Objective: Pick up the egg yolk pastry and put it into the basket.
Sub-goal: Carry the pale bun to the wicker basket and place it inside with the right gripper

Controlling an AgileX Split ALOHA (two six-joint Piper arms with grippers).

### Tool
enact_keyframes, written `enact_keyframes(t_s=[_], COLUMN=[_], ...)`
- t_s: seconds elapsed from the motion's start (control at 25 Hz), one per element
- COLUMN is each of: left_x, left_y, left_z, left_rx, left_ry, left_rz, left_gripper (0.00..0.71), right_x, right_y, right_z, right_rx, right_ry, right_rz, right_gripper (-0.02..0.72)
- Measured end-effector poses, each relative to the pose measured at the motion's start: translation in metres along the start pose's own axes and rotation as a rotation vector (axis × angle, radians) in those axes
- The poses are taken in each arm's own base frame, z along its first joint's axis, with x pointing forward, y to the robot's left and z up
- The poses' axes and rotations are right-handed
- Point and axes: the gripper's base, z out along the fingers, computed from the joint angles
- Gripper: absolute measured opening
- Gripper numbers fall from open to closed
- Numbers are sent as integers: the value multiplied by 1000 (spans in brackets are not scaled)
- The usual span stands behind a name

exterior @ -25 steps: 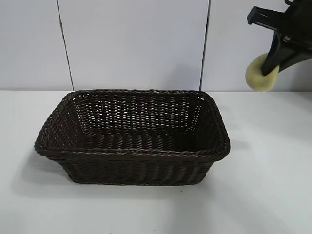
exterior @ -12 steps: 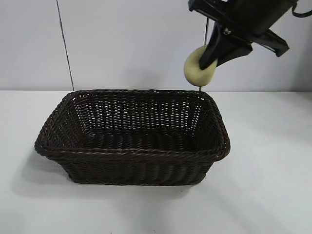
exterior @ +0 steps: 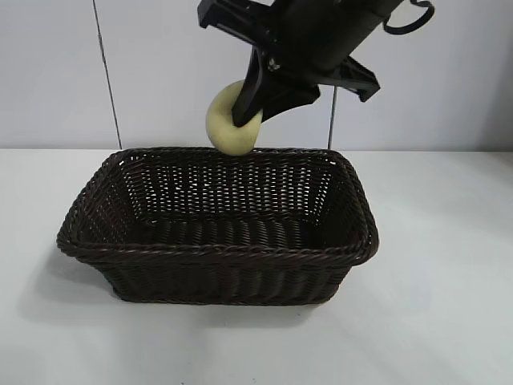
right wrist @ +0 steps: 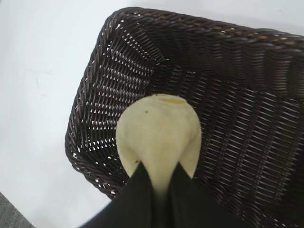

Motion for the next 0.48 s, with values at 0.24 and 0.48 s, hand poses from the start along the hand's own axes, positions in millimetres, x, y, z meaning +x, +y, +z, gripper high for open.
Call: enact_keyframes(t_s=[0.24,0.48], left_x=[0,0], left_y=[0,0], left_z=[0,0], left_rx=[0,0], left_ry=[0,0], left_rz=[0,0], left_gripper=[593,593], right_x=[12,19], right_y=[-16,-24], right_z=[41,59], right_rx=[41,61], right_ry=[51,83], right_rz=[26,36], right_gripper=[24,128])
